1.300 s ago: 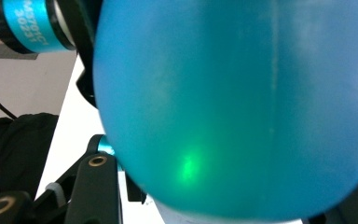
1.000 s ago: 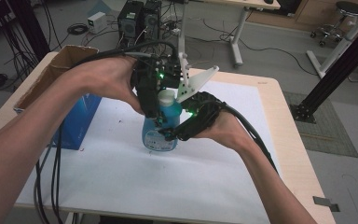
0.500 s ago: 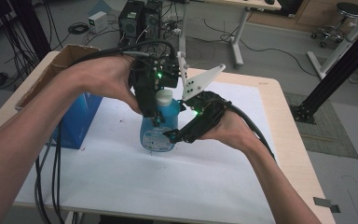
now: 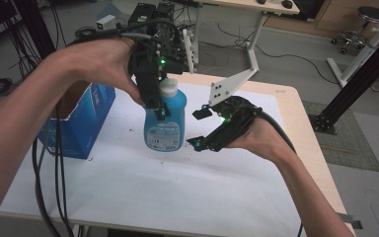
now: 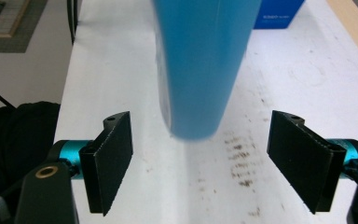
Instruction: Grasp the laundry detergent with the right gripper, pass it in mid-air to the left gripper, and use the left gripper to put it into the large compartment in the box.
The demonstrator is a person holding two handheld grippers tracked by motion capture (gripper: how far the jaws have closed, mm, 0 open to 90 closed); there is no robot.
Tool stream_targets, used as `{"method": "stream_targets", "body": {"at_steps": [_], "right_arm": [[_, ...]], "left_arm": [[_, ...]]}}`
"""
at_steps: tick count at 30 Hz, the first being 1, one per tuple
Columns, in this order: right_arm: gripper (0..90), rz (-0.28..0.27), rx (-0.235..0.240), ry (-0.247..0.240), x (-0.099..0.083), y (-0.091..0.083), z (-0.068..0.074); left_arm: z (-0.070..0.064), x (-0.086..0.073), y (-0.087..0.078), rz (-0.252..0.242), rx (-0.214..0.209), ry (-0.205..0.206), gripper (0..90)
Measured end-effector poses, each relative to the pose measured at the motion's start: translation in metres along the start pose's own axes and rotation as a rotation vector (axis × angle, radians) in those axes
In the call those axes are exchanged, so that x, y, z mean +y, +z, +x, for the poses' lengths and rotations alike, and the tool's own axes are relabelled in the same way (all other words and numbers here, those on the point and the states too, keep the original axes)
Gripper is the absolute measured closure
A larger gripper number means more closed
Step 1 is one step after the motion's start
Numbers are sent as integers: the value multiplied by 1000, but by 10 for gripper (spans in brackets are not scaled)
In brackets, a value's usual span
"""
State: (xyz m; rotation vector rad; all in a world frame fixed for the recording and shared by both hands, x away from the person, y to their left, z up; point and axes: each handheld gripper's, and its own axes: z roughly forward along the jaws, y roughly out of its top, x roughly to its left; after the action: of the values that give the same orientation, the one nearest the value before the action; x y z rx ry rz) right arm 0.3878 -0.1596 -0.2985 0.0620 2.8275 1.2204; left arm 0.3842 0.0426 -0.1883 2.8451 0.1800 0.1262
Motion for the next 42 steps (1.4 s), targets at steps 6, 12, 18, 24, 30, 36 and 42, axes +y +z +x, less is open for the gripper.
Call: {"method": "stream_targets", "body": {"at_steps": [6, 12, 18, 24, 30, 36, 42], "right_arm": [[220, 51, -58, 29, -11, -22, -3], [171, 110, -143, 44, -23, -40, -4], [125, 133, -201, 72, -37, -56, -5], [125, 162, -234, 88, -48, -63, -6], [126, 179, -252, 109, -58, -63, -8], [126, 202, -261, 120, -65, -60, -9], [126, 221, -269, 121, -66, -57, -11]], "left_arm": [[14, -10, -36, 16, 32, -57, 382], [28, -23, -72, 23, 67, -127, 382], [42, -43, -108, 24, 73, -187, 382], [52, -76, -130, -1, 88, -275, 383], [60, -113, -142, 12, 126, -367, 382], [64, -140, -152, 32, 172, -441, 383], [67, -158, -154, 47, 200, -495, 383]]}}
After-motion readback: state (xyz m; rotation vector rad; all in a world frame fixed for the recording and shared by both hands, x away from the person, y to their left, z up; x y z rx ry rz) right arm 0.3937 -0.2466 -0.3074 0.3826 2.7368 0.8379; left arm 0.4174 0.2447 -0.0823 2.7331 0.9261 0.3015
